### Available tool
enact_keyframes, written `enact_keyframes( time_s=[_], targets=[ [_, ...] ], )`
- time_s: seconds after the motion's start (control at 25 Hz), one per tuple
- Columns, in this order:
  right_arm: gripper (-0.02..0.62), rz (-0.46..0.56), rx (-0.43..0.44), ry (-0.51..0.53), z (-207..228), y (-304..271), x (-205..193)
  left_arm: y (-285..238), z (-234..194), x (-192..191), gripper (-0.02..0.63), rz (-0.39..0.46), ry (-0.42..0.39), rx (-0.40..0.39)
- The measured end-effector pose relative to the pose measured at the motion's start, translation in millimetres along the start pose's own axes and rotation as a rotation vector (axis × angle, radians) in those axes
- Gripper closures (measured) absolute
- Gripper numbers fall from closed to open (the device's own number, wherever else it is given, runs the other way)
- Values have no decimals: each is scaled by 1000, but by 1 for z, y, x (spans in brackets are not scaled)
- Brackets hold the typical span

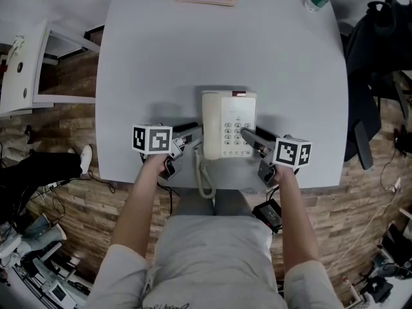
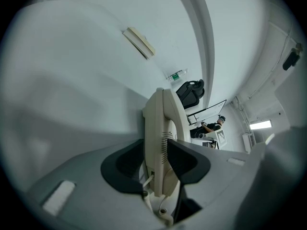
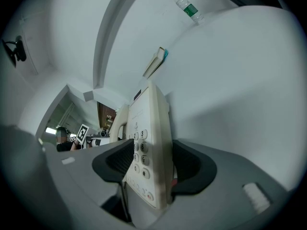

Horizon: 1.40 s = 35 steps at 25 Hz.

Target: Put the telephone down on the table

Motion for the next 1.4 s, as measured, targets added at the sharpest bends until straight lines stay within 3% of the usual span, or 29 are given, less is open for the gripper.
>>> enact_keyframes(
  time_s=[0.28,0.44,0.56,0.72,0.84,0.92,1.4],
  targets=[
    [341,23,-31,4,0,8,-1,10,-1,-1,465,32,-15,35],
    [375,50,-72,12,1,17,-6,16,2,-6,485,48,-20,45],
    [413,64,-124,48,-3,24,-9,23,9,-11,502,65,-57,64],
    [474,74,-156,93,-11,31,-17,33,17,-20,589,102,-116,104],
    [519,106,-168,115,-21,38,-20,39,24,-27,589,110,-129,108],
    [588,139,-194,144,-30,43,-21,44,30,-31,589,117,-152,117],
    [589,107,-224,325,-82,55,-41,57,83,-60,589,167,-308,222]
  ],
)
Point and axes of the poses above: the fingertips, and each gripper's own axes: y backward along the fingers, z to its right, x out of its top, the point moved 9 cm from there along y, backward along the fingers, and after that the axes turned 11 degrees about -z, right-handed, at the moved point
